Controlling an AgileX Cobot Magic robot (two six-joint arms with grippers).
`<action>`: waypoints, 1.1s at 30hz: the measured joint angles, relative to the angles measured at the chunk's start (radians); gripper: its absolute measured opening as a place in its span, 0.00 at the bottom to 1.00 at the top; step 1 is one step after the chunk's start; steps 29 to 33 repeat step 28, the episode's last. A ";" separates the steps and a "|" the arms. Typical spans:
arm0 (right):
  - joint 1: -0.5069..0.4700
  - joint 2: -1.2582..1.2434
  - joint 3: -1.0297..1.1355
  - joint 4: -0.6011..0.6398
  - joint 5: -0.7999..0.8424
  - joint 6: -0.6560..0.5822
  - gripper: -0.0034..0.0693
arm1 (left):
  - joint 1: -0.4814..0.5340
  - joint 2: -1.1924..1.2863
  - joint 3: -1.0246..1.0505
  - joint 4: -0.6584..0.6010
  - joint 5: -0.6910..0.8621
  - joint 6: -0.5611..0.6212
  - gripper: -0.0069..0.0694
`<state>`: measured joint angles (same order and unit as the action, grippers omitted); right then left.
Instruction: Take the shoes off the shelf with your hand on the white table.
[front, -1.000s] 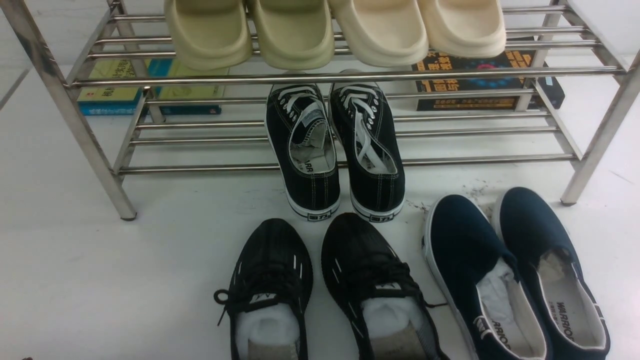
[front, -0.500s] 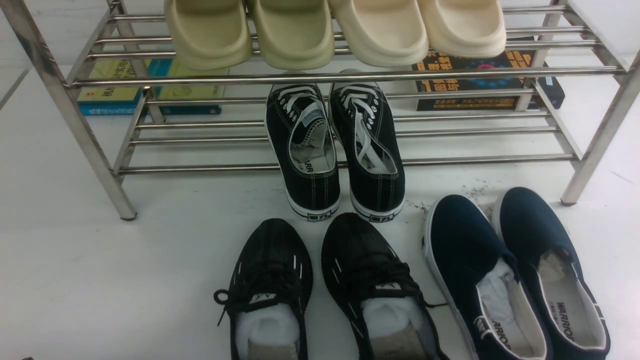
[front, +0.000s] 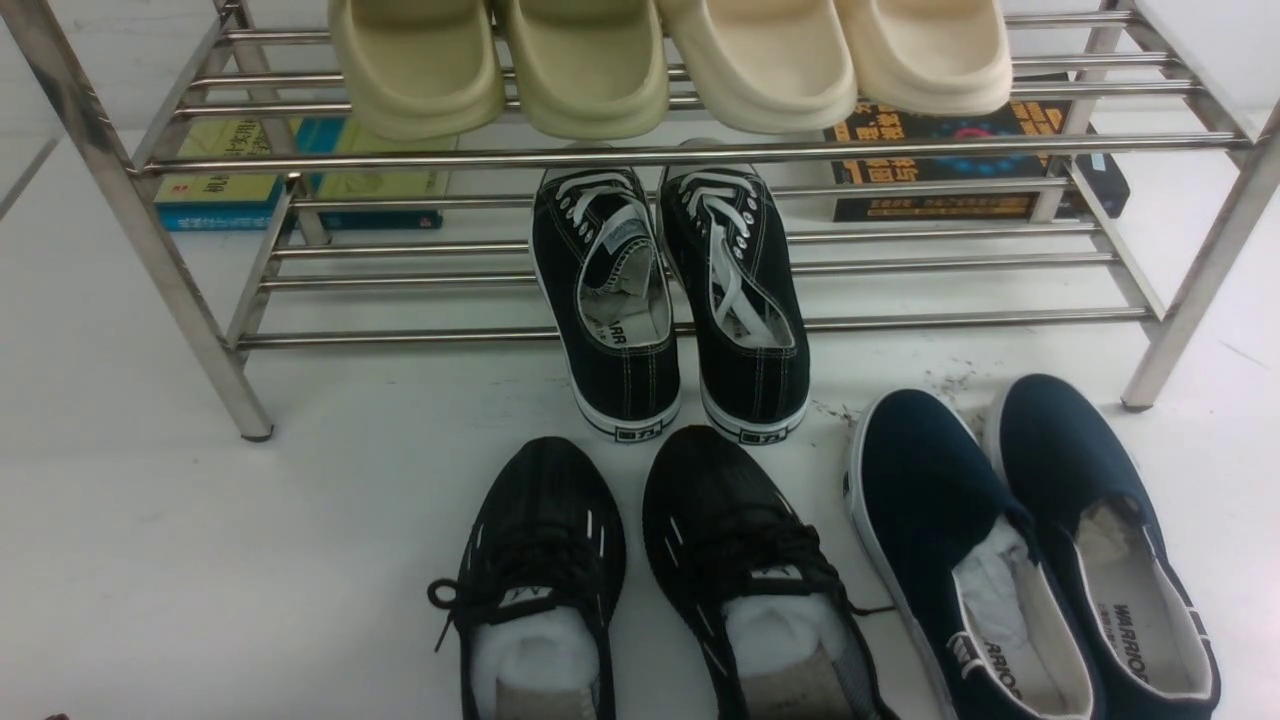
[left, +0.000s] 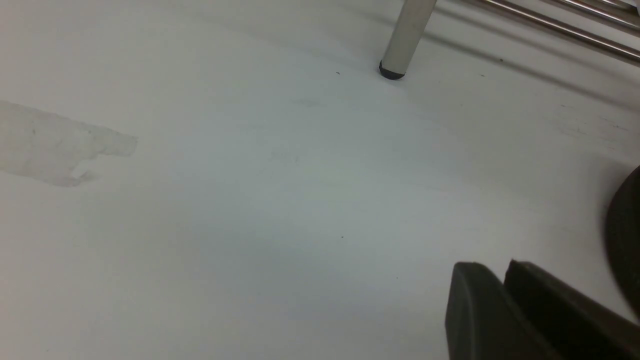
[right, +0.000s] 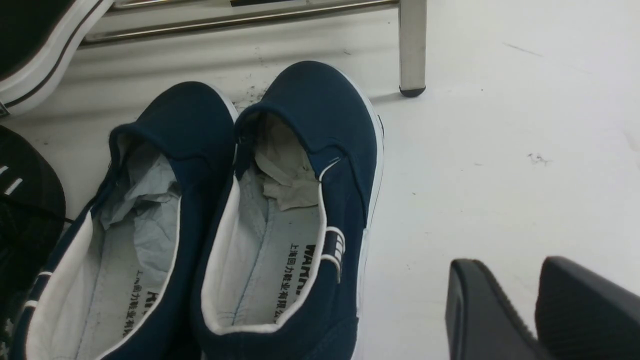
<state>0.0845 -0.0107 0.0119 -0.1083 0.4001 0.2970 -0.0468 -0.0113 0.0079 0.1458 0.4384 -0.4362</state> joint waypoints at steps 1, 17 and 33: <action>0.000 0.000 0.000 0.000 0.000 0.000 0.33 | 0.000 0.000 0.000 0.000 0.000 0.000 0.24; 0.000 0.000 0.000 0.000 0.000 0.000 0.36 | 0.000 0.000 0.000 0.000 0.000 0.000 0.24; 0.000 0.000 0.000 0.000 0.000 0.000 0.37 | 0.000 0.000 0.000 0.000 -0.001 0.000 0.26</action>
